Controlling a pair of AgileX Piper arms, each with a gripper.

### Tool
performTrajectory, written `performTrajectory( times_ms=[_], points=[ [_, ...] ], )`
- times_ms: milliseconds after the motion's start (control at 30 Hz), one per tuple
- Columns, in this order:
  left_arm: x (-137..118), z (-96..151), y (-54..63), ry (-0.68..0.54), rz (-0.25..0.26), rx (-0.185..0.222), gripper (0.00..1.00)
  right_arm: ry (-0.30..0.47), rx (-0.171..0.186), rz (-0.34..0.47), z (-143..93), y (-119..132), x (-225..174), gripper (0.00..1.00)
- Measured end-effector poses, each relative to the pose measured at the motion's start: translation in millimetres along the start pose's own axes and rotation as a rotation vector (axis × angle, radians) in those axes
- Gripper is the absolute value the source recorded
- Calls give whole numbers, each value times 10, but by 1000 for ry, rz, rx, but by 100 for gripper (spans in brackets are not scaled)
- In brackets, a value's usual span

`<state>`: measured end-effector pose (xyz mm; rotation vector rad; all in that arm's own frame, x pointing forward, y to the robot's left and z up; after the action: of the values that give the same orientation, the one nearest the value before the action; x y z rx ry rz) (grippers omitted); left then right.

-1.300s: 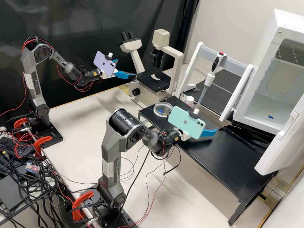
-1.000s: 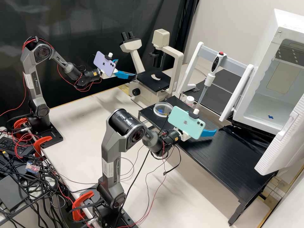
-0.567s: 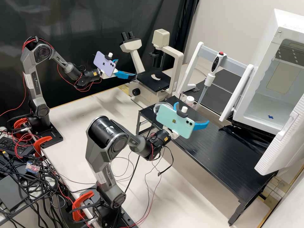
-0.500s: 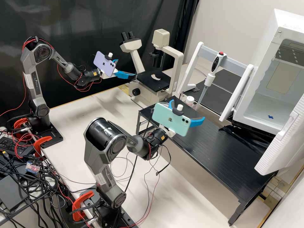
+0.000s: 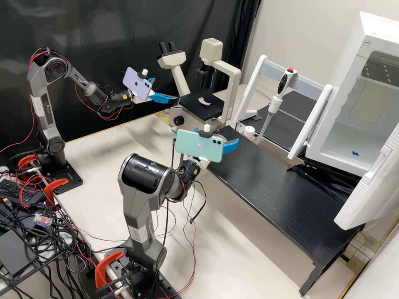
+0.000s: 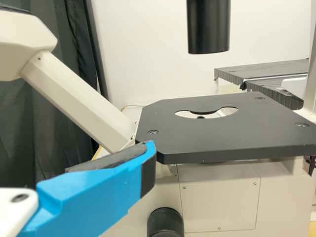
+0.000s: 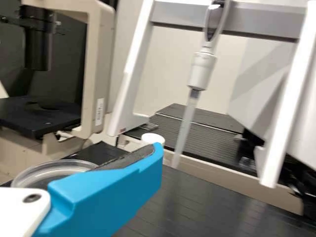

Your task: Move the petri dish to the incubator

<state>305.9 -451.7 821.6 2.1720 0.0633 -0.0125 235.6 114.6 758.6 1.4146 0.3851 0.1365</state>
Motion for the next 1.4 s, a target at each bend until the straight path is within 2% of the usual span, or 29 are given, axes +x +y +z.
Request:
performTrajectory(
  times_ms=[400,500,533,567,867,1400],
  points=[
    [0,0,0,0,0,0,100,-40,-11,-100,93,-282,207,100],
    [0,0,0,0,0,0,100,-56,-1,-110,134,-304,218,100],
    [0,0,0,0,0,0,100,-65,12,-108,168,-300,224,100],
    [0,0,0,0,0,0,100,-68,18,-109,175,-306,226,0],
    [0,0,0,0,0,0,100,-63,81,-118,261,-309,243,0],
    [0,0,0,0,0,0,100,-52,78,-130,263,-313,244,0]
  ],
)
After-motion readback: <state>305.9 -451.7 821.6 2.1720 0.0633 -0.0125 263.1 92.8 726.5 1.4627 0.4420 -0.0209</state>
